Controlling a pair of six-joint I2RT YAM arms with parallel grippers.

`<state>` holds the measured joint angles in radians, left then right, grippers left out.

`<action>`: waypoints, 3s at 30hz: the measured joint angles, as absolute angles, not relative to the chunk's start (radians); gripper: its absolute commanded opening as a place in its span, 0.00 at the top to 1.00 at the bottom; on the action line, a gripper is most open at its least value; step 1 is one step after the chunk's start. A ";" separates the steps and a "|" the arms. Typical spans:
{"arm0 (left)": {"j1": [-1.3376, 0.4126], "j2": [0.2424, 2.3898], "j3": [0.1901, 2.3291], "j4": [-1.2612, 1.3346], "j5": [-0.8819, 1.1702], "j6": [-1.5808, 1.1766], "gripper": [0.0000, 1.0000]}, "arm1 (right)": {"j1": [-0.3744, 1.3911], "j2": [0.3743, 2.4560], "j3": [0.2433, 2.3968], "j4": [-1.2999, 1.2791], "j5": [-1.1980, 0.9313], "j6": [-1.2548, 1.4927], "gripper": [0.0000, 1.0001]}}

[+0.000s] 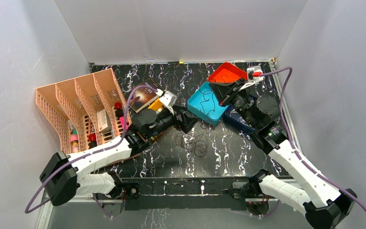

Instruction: Untangle the cables

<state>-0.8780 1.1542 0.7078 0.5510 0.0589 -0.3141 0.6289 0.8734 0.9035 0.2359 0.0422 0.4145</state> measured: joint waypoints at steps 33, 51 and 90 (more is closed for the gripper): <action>-0.878 1.640 0.839 0.883 0.133 -0.430 0.57 | 0.629 0.904 0.948 0.242 -0.041 0.578 1.00; -0.878 1.681 0.630 0.879 0.162 -0.573 0.74 | 0.629 0.874 1.021 0.240 -0.025 0.554 1.00; -0.832 1.001 0.638 0.039 -0.181 -0.447 0.27 | 0.501 1.283 1.059 0.002 0.264 0.282 0.99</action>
<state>-0.8322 1.0012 0.6380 0.0391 -0.1810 -0.4473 0.5007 1.2835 1.0592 0.0025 0.2642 0.2825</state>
